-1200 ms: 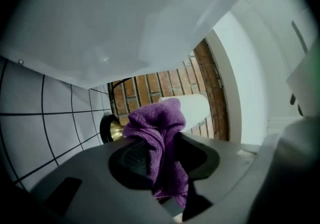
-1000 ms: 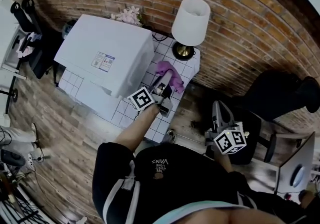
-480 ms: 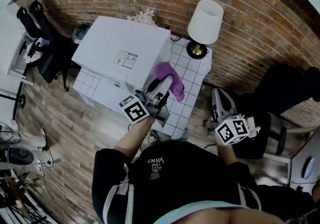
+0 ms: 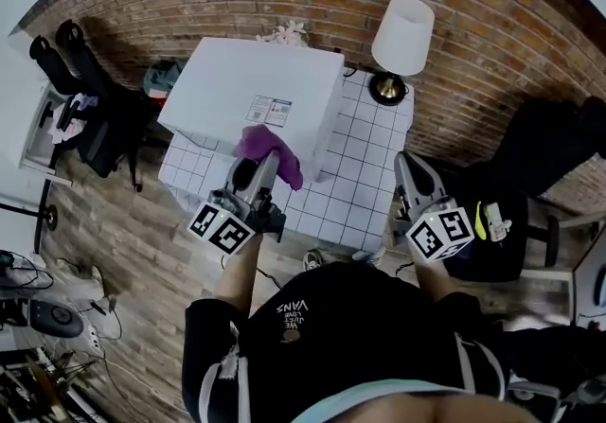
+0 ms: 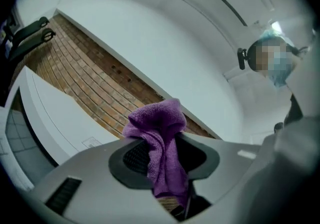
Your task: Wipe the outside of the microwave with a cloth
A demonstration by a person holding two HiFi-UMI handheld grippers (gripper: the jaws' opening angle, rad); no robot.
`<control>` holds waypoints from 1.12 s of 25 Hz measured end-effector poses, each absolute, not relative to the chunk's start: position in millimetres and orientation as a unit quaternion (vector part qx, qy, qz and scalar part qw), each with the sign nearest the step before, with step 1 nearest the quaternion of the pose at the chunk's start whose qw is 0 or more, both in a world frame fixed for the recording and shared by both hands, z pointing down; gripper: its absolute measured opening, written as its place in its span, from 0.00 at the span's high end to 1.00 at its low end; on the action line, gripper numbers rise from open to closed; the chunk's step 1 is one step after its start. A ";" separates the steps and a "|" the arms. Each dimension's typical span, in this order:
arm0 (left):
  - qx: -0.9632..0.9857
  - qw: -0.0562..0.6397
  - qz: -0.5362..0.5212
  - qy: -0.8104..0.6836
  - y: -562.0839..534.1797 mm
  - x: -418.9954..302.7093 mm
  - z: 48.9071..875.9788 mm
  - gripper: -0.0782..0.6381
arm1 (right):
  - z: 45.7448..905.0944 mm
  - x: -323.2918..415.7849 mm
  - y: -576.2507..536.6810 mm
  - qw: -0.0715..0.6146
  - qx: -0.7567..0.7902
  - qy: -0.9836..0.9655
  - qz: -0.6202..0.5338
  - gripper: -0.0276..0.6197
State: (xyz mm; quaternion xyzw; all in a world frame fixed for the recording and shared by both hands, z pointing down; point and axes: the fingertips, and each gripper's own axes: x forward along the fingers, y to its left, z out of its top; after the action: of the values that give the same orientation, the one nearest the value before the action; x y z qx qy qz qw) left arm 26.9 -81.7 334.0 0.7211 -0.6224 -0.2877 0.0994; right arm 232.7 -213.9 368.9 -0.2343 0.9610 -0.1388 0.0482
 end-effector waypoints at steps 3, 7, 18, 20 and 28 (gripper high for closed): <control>0.720 0.086 -0.244 -0.644 -61.5 13.3 339.5 0.70 | 366.8 217.2 -197.7 0.050 -0.232 0.962 -0.137 0.95; 0.712 0.081 -0.202 -0.668 -38.0 -2.8 350.5 0.70 | 367.3 198.8 -180.0 0.052 -0.229 0.962 -0.136 0.95; 0.677 0.063 -0.141 -0.720 1.6 -26.5 374.3 0.70 | 382.8 170.9 -151.9 0.043 -0.215 0.966 -0.134 0.95; 0.673 0.067 -0.148 -0.722 5.9 -28.0 377.5 0.70 | 383.7 169.2 -149.4 0.041 -0.216 0.967 -0.132 0.95; 0.676 0.063 -0.137 -0.721 6.7 -25.1 382.2 0.70 | 385.9 165.5 -145.9 0.035 -0.219 0.966 -0.133 0.95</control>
State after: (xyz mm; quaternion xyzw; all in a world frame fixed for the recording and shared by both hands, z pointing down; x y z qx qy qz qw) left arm -25.1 6.7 382.2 0.6762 -0.7211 -0.1371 0.0632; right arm 165.5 -145.9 385.9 -0.2187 0.9661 -0.1328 0.0353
